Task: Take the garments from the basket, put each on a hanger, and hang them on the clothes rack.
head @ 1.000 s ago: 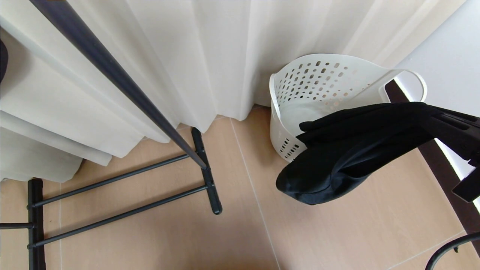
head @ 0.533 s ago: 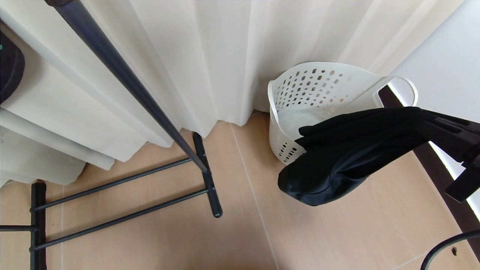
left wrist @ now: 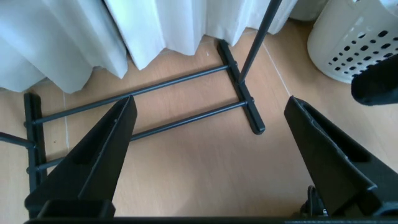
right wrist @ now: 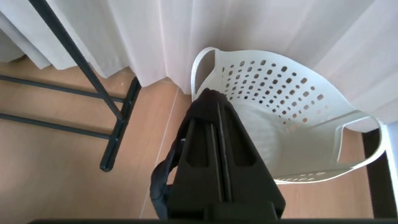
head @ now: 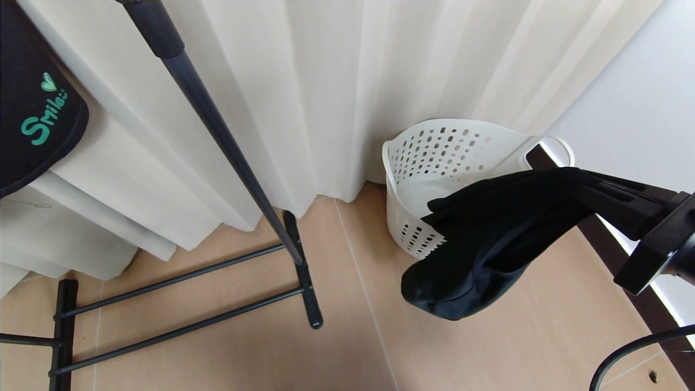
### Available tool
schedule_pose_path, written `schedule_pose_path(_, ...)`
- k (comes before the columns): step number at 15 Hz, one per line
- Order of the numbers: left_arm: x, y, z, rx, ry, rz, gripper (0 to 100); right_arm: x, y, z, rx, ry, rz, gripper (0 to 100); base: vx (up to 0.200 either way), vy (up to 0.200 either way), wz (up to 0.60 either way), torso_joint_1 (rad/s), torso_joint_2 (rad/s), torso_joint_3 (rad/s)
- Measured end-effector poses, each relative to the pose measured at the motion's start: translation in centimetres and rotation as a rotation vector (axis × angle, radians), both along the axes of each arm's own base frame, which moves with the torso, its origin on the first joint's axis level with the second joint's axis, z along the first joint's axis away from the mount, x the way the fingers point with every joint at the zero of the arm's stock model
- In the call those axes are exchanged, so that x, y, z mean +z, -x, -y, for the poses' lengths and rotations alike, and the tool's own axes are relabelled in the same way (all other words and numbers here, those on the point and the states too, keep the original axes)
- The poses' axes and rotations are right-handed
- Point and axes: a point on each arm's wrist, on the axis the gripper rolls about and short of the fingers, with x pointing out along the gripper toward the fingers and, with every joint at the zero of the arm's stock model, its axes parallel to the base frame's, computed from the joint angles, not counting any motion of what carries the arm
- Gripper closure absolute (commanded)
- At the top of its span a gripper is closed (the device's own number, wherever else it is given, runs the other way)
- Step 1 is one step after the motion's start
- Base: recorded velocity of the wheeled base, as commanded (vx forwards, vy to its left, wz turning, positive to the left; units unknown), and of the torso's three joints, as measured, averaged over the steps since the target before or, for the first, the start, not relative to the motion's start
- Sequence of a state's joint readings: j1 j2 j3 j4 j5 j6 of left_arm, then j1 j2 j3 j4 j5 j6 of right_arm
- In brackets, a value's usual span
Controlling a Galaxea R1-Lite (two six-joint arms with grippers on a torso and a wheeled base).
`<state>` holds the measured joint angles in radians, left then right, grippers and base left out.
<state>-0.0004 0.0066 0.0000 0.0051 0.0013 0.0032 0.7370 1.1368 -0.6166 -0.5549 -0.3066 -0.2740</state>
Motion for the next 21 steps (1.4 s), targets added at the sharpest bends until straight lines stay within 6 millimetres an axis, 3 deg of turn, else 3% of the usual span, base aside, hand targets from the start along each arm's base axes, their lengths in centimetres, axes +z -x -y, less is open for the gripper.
schedule_pose_path(5, 0.00, 0.00, 0.00, -0.001, 0.000, 0.000, 0, -0.16, -0.09, -0.06, -0.001, 0.004, -0.006, 100, 0.000, 0.000, 0.00, -0.003, -0.05, 0.132)
schedule_pose_path(11, 0.00, 0.01, 0.00, 0.000, 0.000, 0.001, 0, -0.20, -0.08, -0.05, -0.001, 0.005, -0.006, 100, 0.000, 0.000, 0.00, 0.015, -0.39, -0.168)
schedule_pose_path(21, 0.01, 0.01, 0.00, 0.000, 0.000, 0.002, 0, -0.20, -0.02, 0.01, -0.001, 0.005, -0.005, 100, 0.000, 0.000, 0.00, 0.122, -0.47, -0.148)
